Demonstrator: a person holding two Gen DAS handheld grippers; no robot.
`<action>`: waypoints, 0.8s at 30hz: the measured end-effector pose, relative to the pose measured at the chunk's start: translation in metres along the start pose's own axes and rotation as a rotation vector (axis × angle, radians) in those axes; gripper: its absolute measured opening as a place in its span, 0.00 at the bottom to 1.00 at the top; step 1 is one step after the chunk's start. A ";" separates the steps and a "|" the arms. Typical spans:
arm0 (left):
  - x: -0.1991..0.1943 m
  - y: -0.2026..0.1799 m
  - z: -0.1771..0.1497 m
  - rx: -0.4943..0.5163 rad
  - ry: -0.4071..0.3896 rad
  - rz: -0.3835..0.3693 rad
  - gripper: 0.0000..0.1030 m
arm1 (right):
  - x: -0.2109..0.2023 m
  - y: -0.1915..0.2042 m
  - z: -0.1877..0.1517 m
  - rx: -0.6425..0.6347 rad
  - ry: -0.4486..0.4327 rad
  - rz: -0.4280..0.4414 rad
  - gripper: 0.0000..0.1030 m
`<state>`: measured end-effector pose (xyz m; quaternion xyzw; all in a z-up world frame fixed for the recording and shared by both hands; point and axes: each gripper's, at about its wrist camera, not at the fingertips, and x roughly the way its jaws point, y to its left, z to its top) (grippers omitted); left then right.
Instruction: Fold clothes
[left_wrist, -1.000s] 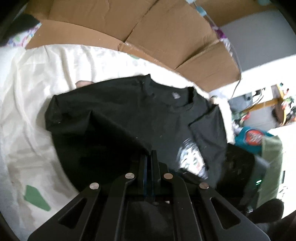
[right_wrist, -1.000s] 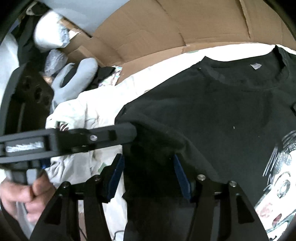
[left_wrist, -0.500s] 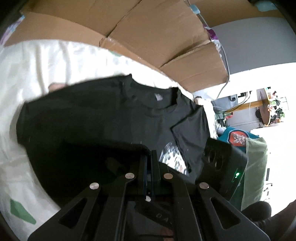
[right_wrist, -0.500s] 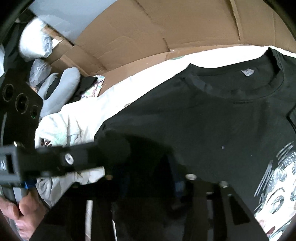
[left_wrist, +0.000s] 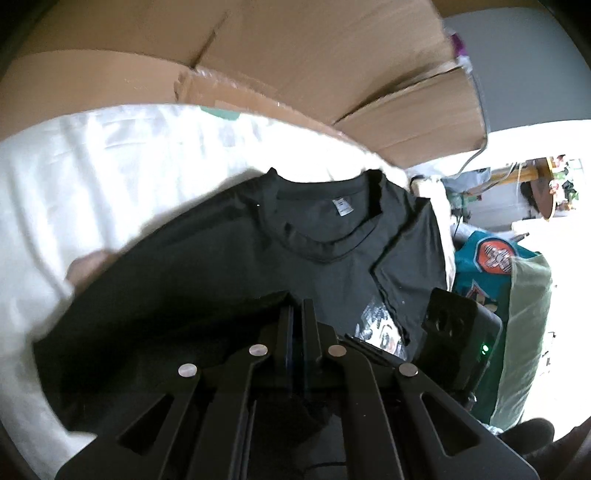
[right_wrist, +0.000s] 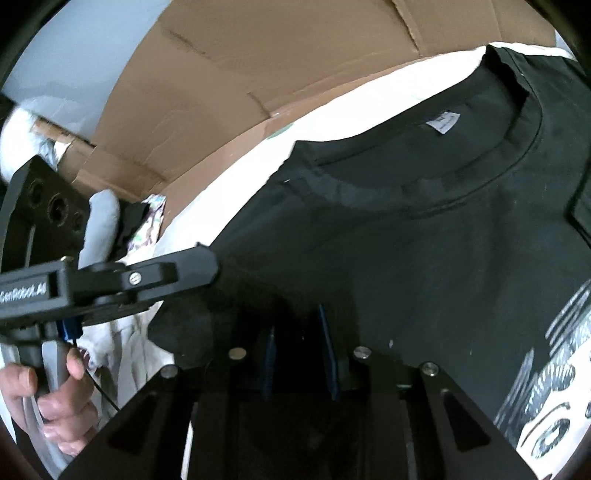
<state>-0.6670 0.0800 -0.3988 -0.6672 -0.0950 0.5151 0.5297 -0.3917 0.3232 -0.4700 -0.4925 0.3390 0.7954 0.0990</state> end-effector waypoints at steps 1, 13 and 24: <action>0.006 0.001 0.005 0.005 0.019 0.009 0.14 | 0.001 -0.002 0.001 0.012 -0.008 0.000 0.21; 0.017 -0.007 0.026 0.119 0.085 0.072 0.57 | -0.011 -0.052 -0.005 -0.121 0.020 -0.051 0.31; -0.053 0.008 0.027 0.164 0.014 0.188 0.57 | -0.019 -0.059 -0.002 -0.250 0.181 -0.016 0.33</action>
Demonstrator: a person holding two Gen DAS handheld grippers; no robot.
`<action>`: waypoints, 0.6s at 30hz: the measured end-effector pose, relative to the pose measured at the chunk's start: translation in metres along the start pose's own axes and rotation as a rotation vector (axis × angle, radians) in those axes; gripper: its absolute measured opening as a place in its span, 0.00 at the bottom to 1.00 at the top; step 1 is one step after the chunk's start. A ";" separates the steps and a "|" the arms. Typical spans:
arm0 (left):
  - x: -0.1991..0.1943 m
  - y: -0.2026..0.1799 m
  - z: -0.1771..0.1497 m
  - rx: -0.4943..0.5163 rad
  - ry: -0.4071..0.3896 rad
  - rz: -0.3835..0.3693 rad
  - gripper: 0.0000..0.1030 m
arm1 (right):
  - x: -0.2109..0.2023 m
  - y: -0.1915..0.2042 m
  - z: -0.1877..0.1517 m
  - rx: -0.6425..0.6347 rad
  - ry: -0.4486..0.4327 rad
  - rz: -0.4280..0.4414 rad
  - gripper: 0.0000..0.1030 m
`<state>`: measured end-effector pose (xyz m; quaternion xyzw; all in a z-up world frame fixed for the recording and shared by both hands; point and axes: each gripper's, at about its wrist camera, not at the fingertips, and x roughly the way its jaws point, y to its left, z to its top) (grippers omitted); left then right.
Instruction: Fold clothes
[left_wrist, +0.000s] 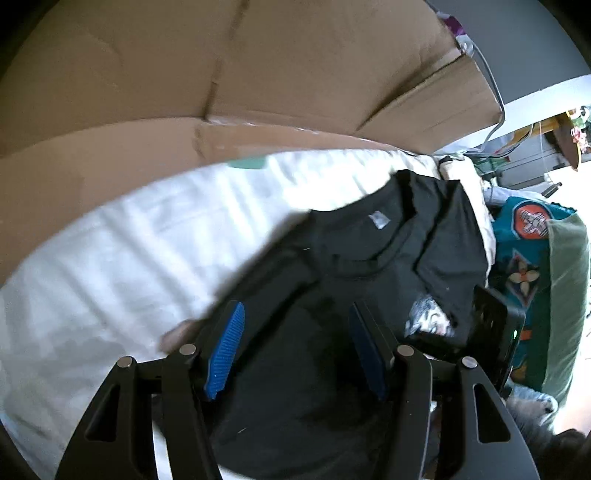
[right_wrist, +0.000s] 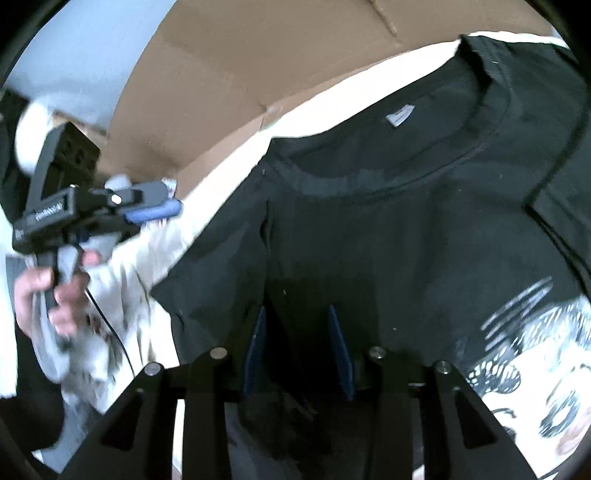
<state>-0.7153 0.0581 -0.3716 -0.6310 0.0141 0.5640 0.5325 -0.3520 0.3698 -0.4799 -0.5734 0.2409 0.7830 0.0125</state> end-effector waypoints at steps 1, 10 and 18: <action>-0.005 0.005 -0.004 -0.005 -0.005 0.021 0.58 | 0.001 0.001 0.002 -0.015 0.018 0.001 0.33; -0.030 0.052 -0.042 -0.098 -0.049 0.151 0.58 | 0.019 0.009 0.011 -0.065 0.164 0.055 0.33; -0.021 0.076 -0.064 -0.188 -0.055 0.152 0.58 | -0.006 -0.010 0.001 -0.026 0.222 0.080 0.33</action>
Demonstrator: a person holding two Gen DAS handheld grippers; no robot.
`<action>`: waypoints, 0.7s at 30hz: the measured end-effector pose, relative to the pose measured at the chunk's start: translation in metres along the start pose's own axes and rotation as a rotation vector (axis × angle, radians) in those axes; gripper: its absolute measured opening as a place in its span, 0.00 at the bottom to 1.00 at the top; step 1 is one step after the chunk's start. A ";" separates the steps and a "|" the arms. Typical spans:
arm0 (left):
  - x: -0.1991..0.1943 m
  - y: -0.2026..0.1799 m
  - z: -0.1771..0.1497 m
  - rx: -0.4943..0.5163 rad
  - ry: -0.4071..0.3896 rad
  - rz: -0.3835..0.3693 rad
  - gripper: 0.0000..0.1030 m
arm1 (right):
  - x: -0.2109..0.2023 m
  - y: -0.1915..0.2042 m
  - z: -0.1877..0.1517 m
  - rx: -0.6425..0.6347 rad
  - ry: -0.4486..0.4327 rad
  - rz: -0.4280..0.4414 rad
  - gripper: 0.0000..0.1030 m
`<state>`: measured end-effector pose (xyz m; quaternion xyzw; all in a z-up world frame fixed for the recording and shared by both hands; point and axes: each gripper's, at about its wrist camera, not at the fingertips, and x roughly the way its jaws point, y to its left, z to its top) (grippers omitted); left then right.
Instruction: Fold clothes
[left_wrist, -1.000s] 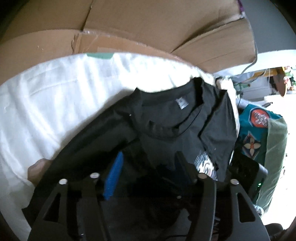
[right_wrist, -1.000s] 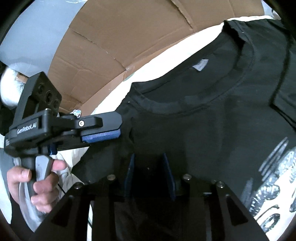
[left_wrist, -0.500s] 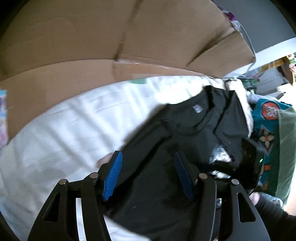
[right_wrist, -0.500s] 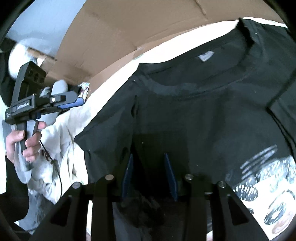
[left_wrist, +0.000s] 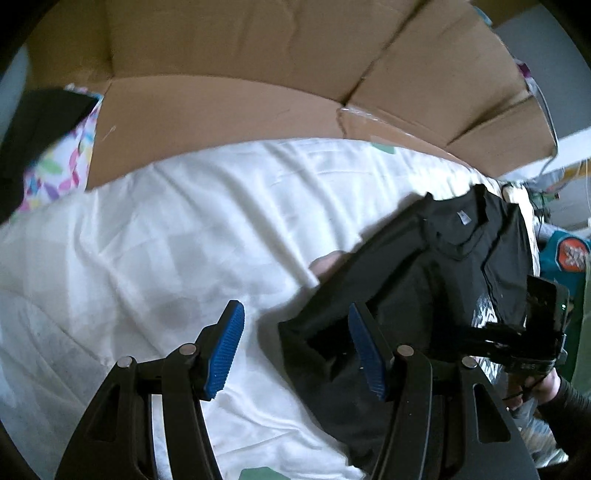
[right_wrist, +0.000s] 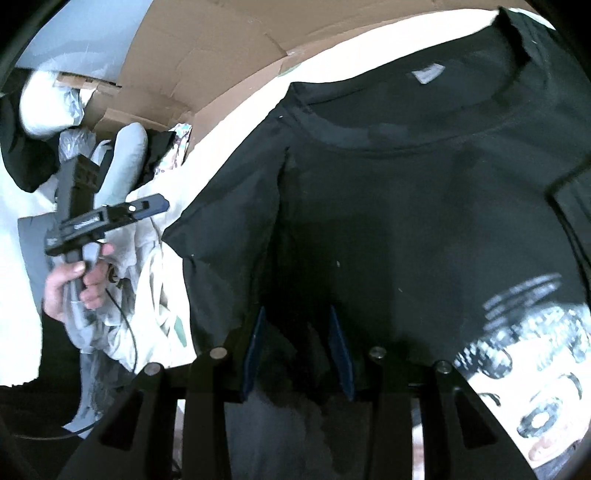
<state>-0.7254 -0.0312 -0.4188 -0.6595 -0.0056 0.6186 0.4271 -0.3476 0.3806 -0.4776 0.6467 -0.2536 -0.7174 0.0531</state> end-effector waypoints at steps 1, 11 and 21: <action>0.002 0.003 -0.001 -0.009 0.001 -0.001 0.58 | -0.002 -0.002 -0.002 0.008 0.003 0.007 0.33; 0.010 0.020 -0.019 -0.087 -0.007 -0.032 0.58 | 0.001 -0.019 -0.052 0.123 0.038 0.156 0.41; 0.018 0.020 -0.020 -0.107 -0.020 -0.036 0.58 | 0.013 -0.019 -0.059 0.198 -0.026 0.176 0.41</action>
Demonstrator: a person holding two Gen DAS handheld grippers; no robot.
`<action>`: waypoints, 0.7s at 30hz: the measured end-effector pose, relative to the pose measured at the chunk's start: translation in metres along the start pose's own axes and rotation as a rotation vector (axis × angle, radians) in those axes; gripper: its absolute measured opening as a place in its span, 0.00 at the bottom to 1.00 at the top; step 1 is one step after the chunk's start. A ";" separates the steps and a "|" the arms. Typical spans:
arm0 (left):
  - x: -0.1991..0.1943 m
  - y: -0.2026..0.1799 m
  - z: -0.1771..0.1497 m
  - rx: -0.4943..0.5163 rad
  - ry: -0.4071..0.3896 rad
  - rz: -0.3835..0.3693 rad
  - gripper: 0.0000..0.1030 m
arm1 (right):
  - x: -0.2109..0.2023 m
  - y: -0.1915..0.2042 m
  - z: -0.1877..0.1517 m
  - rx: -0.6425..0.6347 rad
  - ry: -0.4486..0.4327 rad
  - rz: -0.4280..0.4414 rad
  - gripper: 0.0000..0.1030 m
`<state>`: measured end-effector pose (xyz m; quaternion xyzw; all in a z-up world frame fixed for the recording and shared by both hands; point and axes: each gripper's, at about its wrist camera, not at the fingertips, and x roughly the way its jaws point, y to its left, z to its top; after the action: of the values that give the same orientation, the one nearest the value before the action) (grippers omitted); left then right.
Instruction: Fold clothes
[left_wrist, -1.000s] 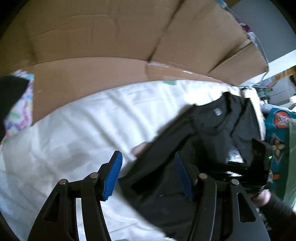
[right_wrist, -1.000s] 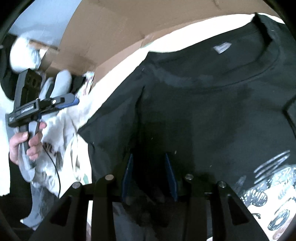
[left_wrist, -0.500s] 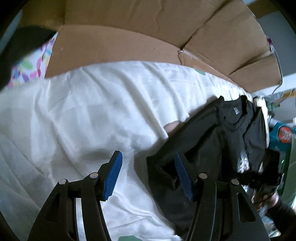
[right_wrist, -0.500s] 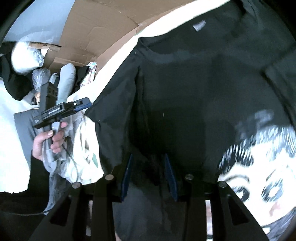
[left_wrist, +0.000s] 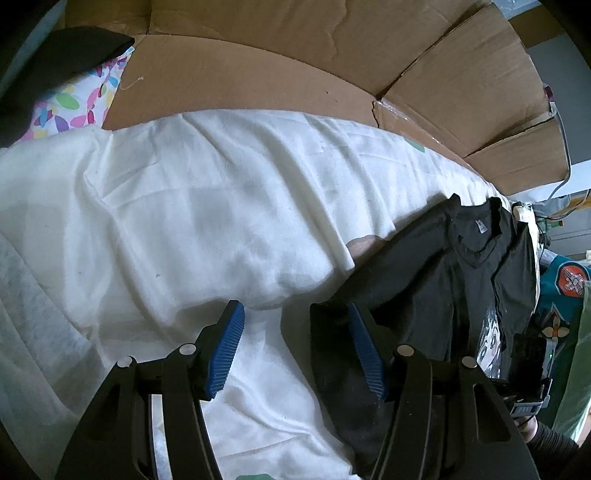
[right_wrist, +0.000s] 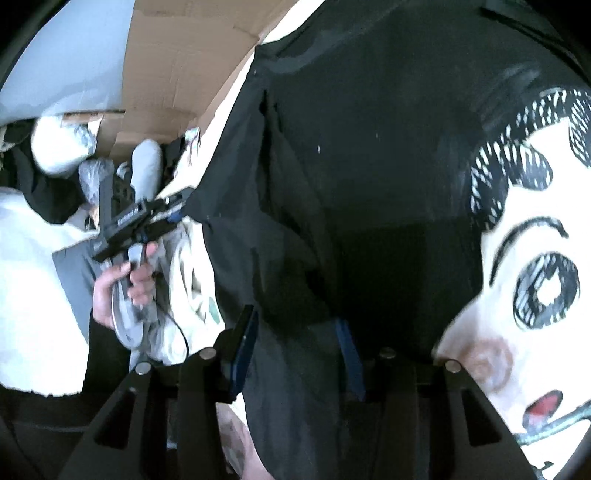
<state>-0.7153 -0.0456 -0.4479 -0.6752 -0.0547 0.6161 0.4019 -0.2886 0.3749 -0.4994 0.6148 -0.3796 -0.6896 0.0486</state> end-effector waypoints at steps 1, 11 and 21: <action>0.000 0.000 0.000 -0.001 -0.001 -0.001 0.58 | 0.001 0.000 0.001 0.013 -0.008 -0.002 0.40; 0.001 -0.002 -0.002 -0.006 -0.014 -0.001 0.57 | -0.011 0.000 0.007 0.051 -0.047 -0.072 0.11; 0.003 -0.005 -0.003 0.015 -0.011 0.021 0.57 | -0.029 0.014 0.001 0.011 -0.043 -0.125 0.07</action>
<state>-0.7097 -0.0418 -0.4476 -0.6693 -0.0449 0.6244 0.4003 -0.2878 0.3811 -0.4676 0.6226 -0.3452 -0.7022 -0.0062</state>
